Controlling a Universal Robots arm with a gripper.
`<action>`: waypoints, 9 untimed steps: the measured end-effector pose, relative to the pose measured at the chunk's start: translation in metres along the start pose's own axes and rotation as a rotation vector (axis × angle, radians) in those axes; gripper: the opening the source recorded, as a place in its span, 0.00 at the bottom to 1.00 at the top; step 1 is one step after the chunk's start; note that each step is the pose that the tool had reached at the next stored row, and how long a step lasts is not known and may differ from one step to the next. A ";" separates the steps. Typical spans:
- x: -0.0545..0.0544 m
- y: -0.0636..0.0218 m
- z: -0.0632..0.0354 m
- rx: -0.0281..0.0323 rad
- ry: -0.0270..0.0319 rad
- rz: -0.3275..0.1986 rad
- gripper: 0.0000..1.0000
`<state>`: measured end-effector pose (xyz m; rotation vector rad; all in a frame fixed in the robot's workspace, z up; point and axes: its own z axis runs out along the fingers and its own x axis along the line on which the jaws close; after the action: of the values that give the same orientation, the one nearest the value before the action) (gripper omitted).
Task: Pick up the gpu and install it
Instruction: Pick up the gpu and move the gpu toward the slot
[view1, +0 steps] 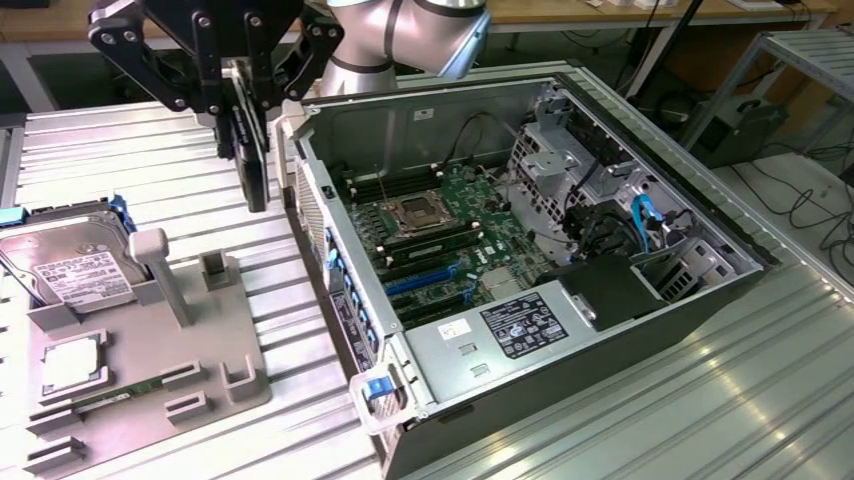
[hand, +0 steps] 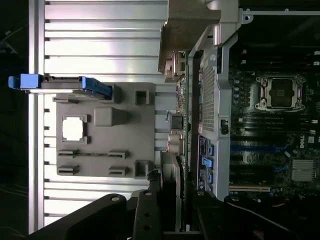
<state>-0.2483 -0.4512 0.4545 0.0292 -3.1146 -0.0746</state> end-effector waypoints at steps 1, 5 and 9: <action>0.000 0.0000 0.0004 0.0002 -0.0056 0.000 0.28; 0.000 -0.0001 0.0016 0.0024 -0.0246 -0.002 0.28; -0.002 -0.0001 0.0019 0.0028 -0.0293 -0.002 0.28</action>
<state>-0.2463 -0.4512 0.4526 0.0315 -3.1440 -0.0714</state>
